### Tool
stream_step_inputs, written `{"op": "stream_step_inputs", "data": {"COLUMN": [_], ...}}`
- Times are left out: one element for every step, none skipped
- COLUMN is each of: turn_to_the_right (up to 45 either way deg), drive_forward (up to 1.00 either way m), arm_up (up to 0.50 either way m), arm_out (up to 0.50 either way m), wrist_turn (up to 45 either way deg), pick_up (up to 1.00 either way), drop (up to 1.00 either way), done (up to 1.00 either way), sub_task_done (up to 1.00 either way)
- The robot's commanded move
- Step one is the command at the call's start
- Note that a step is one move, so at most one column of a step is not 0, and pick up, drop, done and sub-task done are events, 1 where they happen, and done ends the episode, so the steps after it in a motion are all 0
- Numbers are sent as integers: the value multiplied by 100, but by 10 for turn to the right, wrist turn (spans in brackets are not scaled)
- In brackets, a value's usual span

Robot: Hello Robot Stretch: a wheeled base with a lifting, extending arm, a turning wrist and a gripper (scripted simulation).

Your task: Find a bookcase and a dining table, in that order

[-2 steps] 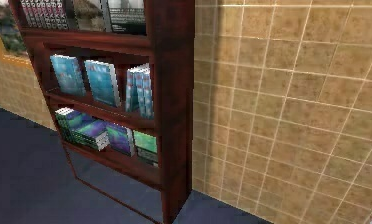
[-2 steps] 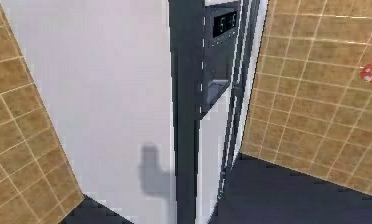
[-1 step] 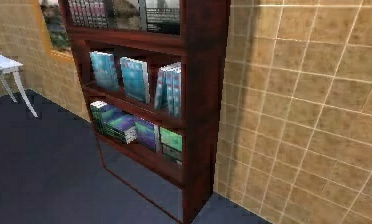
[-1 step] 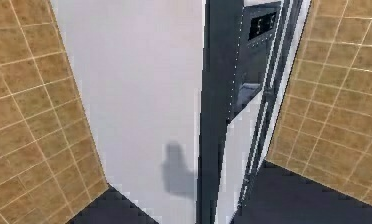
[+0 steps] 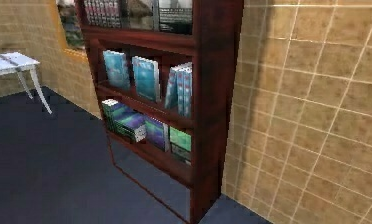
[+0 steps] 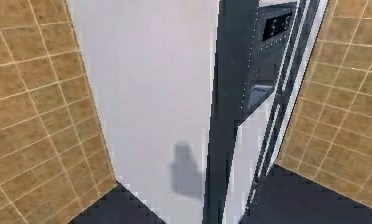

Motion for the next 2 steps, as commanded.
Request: {"op": "stream_step_inputs", "data": {"turn_to_the_right": [0,450], "drive_forward": [20,0], "arm_up": [0,0], "arm_out": [0,0], "wrist_turn": [0,0], "pick_up": [0,0], "drop": [0,0], "done": [0,0], "sub_task_done": [0,0]}}
